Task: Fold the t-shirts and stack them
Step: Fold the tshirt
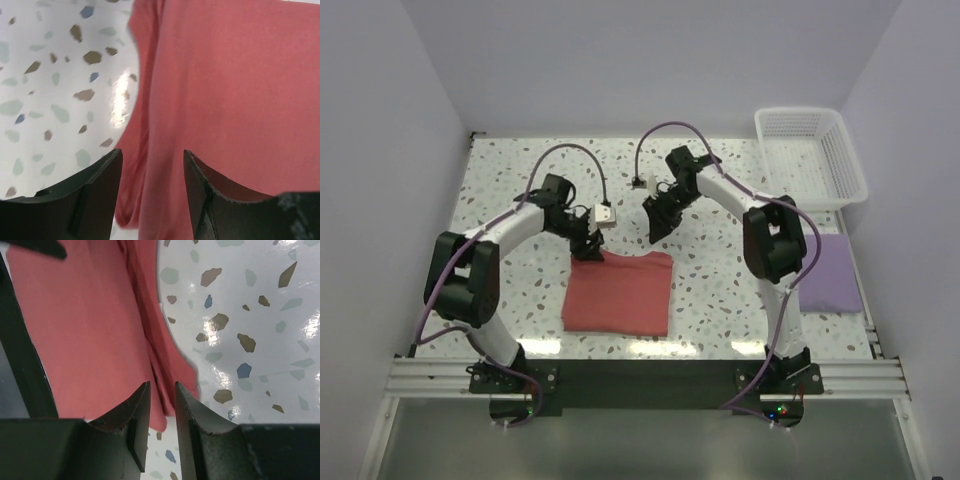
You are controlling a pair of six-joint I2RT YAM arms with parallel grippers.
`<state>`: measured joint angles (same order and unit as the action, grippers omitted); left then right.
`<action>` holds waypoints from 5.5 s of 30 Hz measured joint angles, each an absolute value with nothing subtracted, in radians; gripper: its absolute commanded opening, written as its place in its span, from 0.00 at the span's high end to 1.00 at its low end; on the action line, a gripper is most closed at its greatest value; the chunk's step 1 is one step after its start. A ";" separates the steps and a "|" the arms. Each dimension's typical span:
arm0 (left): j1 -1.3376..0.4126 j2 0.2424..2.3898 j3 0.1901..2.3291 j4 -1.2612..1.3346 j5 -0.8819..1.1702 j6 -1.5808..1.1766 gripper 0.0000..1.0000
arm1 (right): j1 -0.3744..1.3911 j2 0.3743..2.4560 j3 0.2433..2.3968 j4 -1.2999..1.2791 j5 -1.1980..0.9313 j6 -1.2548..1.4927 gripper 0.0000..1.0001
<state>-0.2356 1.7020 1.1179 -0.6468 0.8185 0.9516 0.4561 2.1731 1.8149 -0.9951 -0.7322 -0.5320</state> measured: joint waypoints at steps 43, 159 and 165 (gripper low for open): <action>-0.524 1.494 0.879 -0.351 0.656 0.921 1.00 | 0.567 2.476 1.824 -0.648 -1.095 0.001 0.87; -0.137 1.965 1.425 -0.863 0.797 0.915 1.00 | 0.405 2.214 1.842 -1.307 -0.414 -0.741 1.00; -0.139 2.062 1.507 -0.770 0.743 0.815 1.00 | 0.387 2.312 1.955 -1.196 -0.301 -0.707 1.00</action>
